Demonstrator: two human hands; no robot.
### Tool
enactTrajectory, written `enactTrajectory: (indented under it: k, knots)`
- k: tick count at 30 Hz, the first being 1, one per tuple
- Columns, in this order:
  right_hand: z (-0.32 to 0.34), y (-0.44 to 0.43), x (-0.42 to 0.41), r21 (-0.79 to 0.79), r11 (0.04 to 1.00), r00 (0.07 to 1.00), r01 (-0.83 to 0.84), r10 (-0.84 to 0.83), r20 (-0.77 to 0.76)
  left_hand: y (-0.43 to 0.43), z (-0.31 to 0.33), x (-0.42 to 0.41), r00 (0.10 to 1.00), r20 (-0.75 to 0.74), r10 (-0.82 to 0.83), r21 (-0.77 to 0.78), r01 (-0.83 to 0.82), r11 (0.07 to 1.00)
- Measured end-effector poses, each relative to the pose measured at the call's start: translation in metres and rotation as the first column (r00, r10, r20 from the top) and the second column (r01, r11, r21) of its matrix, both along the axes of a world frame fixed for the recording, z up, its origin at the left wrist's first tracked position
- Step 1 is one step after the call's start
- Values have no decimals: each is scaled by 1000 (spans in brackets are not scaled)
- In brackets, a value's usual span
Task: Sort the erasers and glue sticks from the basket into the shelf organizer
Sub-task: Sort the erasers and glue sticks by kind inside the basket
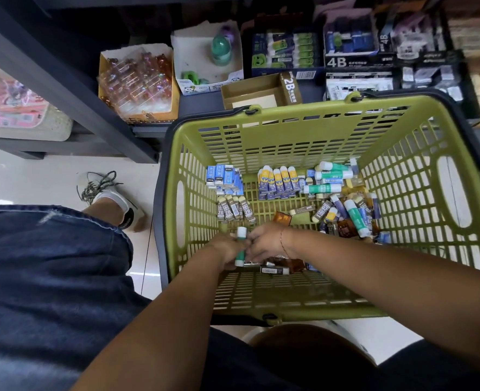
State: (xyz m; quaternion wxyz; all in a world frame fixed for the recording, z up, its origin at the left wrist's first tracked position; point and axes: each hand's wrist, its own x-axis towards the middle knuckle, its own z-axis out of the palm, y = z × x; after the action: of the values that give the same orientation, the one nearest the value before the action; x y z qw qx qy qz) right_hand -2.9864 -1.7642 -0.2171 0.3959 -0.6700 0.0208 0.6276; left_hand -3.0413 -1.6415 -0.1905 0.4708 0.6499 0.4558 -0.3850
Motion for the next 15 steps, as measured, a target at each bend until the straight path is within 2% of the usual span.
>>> enactTrajectory:
  k: [2,5,8,10,15]
  knots:
    - [-5,1,-1,-40,997,991,-70,74,110,0,-3,-2,1000,3,-17,19,17,1000]
    - [-5,1,1,-126,968,929,-218,245,278,-1,-5,-5,997,-7,-71,94,72,993]
    - [7,3,2,-74,949,930,-306,315,192,-2,-8,-6,998,-12,-68,119,69,991]
    - [8,5,2,-85,915,897,-395,404,178,-2,-10,-6,996,-7,-85,122,85,989]
    - [-3,4,10,-220,723,676,-655,691,255,-4,-14,-7,984,6,-180,194,175,965]
